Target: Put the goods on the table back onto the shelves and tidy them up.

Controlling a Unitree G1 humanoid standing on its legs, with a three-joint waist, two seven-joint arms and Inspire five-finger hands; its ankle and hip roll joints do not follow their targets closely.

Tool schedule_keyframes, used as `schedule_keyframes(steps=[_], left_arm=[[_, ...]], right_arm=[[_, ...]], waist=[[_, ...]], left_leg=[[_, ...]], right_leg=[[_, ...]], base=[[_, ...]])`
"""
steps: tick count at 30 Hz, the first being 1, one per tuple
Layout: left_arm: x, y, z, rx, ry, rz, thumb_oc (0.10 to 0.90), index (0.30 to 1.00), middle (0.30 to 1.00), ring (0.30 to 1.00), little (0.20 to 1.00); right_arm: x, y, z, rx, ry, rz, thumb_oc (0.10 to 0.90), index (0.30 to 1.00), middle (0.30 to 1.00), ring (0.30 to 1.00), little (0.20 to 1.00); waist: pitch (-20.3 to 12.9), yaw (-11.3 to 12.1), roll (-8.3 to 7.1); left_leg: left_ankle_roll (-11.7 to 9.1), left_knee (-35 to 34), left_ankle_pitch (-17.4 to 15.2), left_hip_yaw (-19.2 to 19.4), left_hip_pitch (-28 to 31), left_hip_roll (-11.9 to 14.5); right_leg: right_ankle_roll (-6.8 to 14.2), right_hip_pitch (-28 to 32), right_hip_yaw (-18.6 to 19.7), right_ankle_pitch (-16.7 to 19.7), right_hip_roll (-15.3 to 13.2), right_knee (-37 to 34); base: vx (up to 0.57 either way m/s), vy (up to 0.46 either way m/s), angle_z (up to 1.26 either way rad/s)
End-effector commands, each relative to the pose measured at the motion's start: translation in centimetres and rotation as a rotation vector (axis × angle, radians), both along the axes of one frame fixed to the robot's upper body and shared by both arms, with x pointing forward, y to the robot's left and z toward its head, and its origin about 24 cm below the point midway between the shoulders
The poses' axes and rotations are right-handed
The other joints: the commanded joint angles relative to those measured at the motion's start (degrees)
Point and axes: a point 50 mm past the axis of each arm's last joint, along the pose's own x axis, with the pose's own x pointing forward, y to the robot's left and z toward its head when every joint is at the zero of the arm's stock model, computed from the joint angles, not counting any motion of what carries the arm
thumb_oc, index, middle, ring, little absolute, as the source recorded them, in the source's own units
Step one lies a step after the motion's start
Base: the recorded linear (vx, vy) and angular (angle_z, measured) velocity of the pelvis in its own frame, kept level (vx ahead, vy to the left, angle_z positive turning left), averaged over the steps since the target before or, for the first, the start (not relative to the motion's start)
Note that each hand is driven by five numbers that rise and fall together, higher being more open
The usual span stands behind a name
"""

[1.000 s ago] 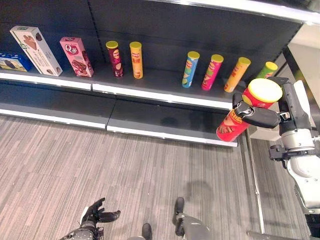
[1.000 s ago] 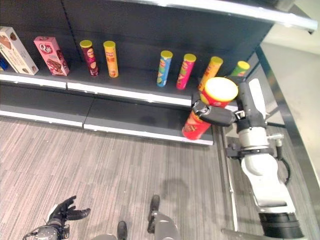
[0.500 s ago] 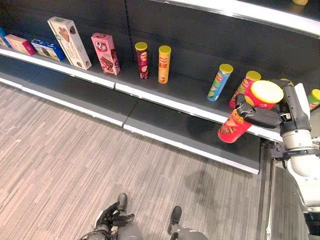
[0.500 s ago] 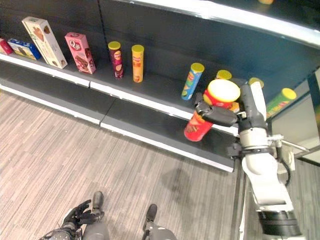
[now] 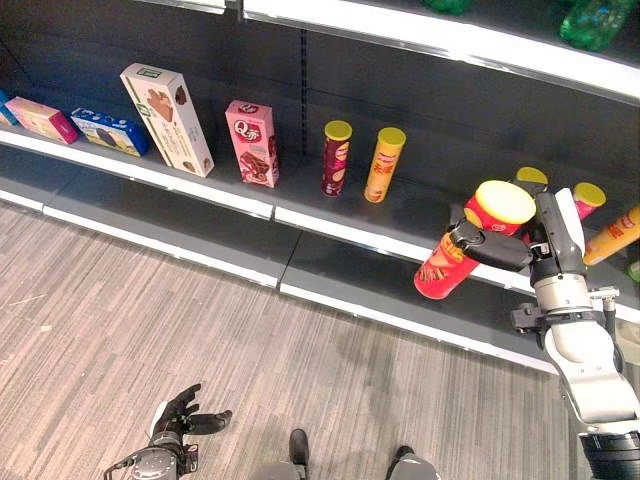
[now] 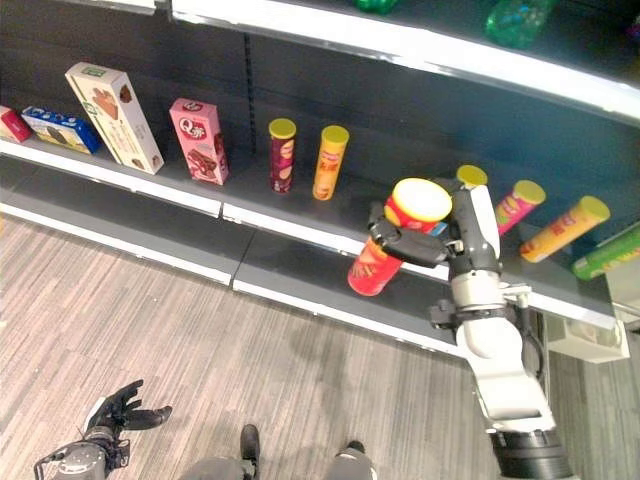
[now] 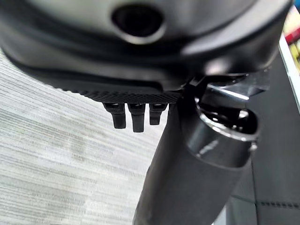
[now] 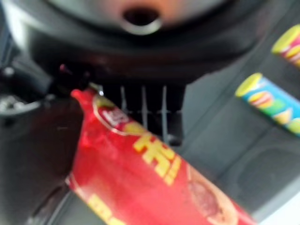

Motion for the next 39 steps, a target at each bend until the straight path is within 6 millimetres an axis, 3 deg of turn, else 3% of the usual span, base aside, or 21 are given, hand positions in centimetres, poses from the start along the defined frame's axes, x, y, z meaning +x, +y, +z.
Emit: schedule_keyframes(steps=[1,5,12,16,22,26,39], left_arm=[[1.6,-0.7,1.4,-0.005,-0.119,-0.051,0.800,0.900,0.900,0.900,0.900],[2.4,-1.4,1.6,-0.001,-0.131,-0.092,0.800,0.900,0.900,0.900,0.900],[1.8,-2.8,0.6,-0.024,-0.103,-0.084,0.800,0.900,0.900,0.900,0.900],[1.7,-3.0,0.5,-0.002,-0.101,-0.085,0.800,0.900,0.900,0.900,0.900],[1.3,-2.8,0.3,0.020,-0.093,-0.059,0.800,0.900,0.900,0.900,0.900],[1.5,-2.8,0.4,0.032,-0.104,-0.059,0.800,0.900,0.900,0.900,0.900],[4.8,-2.6,3.6,0.093,-0.292,-0.097,0.800,0.900,0.900,0.900,0.900]], right_arm=[[-0.8,-1.2,7.3,-0.041,-0.334,-0.034,0.400,0.300,0.300,0.300,0.300],[-0.9,-1.2,6.4,-0.067,-0.313,-0.071,0.400,0.300,0.300,0.300,0.300],[0.0,-0.5,6.3,0.032,-0.425,-0.206,0.400,0.300,0.300,0.300,0.300],[0.8,-1.6,7.9,0.079,-0.545,-0.363,0.400,0.300,0.300,0.300,0.300],[0.9,-3.9,9.8,0.164,-0.666,-0.533,0.400,0.300,0.300,0.300,0.300],[0.7,-4.8,10.2,0.182,-0.702,-0.599,0.400,0.300,0.300,0.300,0.300],[-0.4,-8.9,15.3,0.022,-0.819,-0.868,0.400,0.300,0.300,0.300,0.300]], waist=[[0.60,-1.41,-0.89],[1.28,-2.33,-1.93],[2.35,-1.59,1.03],[4.25,0.17,3.13],[6.52,2.16,4.89],[7.47,2.59,5.45],[10.60,3.47,7.43]], left_leg=[[-5.83,1.32,-5.01,-2.37,-1.01,3.53],[-6.37,3.54,-6.39,-5.66,-2.21,3.24],[-7.84,3.36,-4.85,-9.51,-5.22,6.52],[-8.72,1.98,-3.08,-10.58,-7.13,6.74],[-9.44,0.38,-1.36,-11.63,-9.54,6.65],[-9.77,-0.19,-0.73,-12.20,-10.70,6.42],[-10.66,-0.47,0.66,-13.83,-16.62,5.76]], right_leg=[[2.31,1.22,4.29,3.51,2.58,-8.30],[3.09,0.85,7.11,5.84,2.90,-11.75],[1.36,0.41,1.92,3.24,3.80,-9.34],[1.26,-0.58,0.33,2.78,3.72,-9.39],[1.48,-1.77,-0.85,2.84,3.28,-10.15],[1.71,-2.26,-1.35,2.96,2.99,-10.61],[2.00,-7.30,-1.25,2.97,2.54,-9.73]], base=[[0.15,-0.155,0.24],[0.12,-0.218,0.63],[0.07,-0.151,0.42],[0.01,-0.033,0.29],[0.00,-0.016,0.17],[0.01,-0.010,0.19],[0.01,-0.039,0.05]])
